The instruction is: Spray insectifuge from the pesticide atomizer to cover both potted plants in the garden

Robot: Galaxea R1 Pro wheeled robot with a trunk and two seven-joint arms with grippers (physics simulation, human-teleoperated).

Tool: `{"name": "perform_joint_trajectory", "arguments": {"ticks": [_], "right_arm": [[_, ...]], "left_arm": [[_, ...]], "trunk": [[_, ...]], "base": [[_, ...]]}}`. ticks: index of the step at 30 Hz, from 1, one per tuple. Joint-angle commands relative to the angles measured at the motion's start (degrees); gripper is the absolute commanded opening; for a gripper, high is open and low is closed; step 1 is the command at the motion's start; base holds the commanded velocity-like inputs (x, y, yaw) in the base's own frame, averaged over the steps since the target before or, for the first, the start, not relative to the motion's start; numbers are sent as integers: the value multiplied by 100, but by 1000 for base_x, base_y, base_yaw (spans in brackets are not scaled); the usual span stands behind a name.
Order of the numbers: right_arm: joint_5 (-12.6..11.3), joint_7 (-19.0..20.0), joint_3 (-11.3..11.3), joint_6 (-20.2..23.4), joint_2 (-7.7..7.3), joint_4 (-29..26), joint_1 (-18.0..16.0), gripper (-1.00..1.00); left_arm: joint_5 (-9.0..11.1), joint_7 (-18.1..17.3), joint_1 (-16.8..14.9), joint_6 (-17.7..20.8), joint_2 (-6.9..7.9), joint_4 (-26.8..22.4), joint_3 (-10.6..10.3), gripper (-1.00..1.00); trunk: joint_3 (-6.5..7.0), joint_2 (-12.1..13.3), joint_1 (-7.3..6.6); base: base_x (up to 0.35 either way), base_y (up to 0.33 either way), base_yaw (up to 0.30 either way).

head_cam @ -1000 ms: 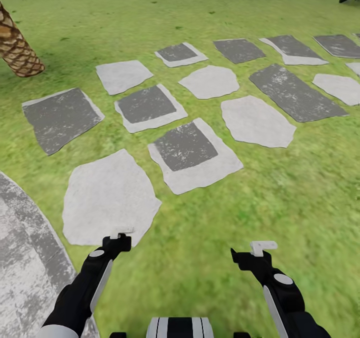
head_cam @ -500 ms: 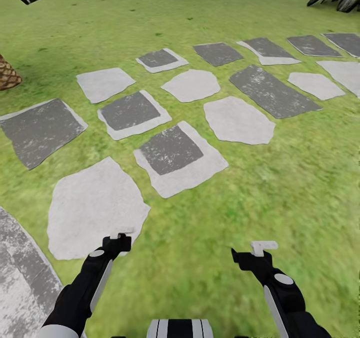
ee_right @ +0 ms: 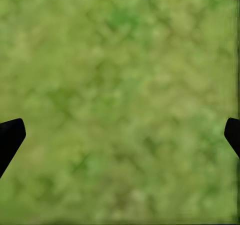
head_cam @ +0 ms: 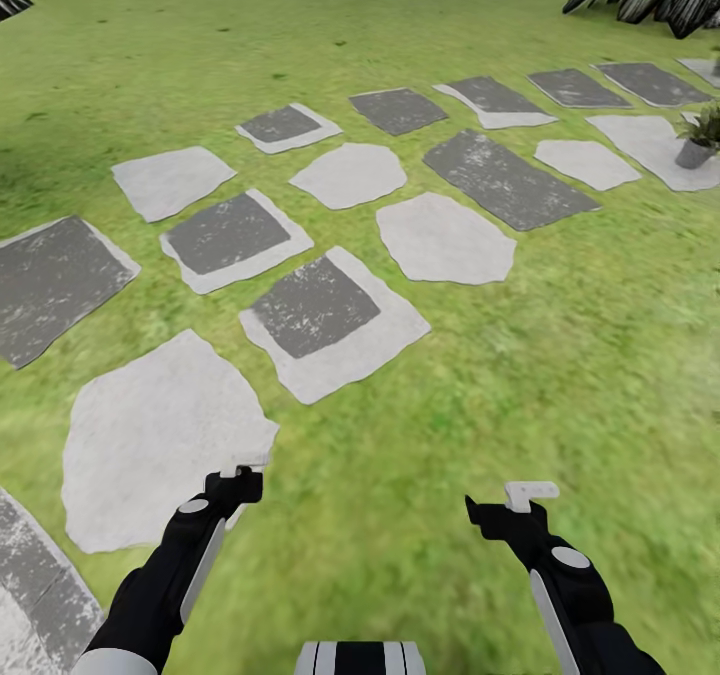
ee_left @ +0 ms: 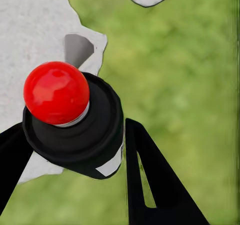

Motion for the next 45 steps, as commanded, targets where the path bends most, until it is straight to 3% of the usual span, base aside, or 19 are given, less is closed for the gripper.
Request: {"name": "perform_joint_trajectory", "arguments": {"ticks": [1,45], "right_arm": [[2,-1,1,31,-1,-7,-3,100],[-3,3,-6,31,-15,1,-3,100]], "left_arm": [[1,7,-1,30,-2,-9,-3,-100],[1,10,-1,39,-7,-15,-3,-100]], "trunk": [[6,-1,0],[354,-1,0]], "base": [[0,0,-219],[0,0,-201]]}}
